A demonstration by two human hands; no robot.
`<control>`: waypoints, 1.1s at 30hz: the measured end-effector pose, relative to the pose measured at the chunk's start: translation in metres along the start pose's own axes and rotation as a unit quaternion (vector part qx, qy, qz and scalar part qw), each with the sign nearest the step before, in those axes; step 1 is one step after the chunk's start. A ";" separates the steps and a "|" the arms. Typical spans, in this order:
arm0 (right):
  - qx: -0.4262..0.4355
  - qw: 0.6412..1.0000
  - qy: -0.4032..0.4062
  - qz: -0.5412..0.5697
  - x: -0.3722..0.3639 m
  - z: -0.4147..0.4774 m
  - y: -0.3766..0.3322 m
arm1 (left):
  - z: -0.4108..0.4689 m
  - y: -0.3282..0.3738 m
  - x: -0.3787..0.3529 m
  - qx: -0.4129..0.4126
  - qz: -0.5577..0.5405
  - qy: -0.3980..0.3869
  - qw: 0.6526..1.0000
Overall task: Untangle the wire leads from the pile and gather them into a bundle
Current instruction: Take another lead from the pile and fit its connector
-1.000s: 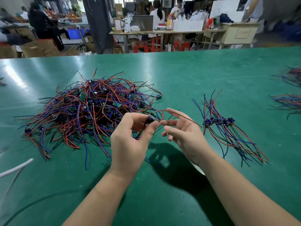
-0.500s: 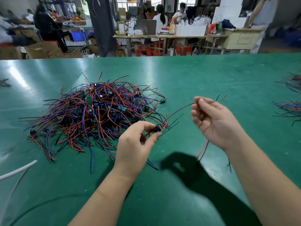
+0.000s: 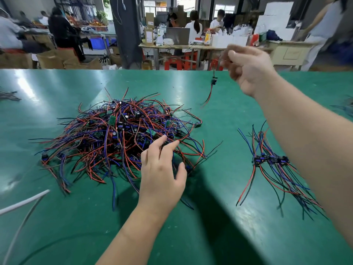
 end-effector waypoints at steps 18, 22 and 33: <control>-0.089 0.854 -0.050 -0.511 0.045 -0.064 0.158 | -0.016 -0.023 -0.042 0.028 0.160 -0.181 0.970; -0.156 0.885 -0.134 -0.419 0.021 -0.123 0.172 | -0.015 -0.025 -0.044 0.033 0.189 -0.169 0.967; -0.140 0.942 -0.158 -0.260 -0.011 -0.180 0.176 | -0.018 -0.009 -0.046 0.023 0.047 -0.163 0.985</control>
Point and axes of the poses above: each hand's wrist, its own z-axis towards the middle knuckle, its own x-axis out of the back of the hand, y = z × x, the point moved 9 cm from there along z, towards the middle knuckle, and after that the axes turned 8 degrees about -z, right-handed, at the moved point
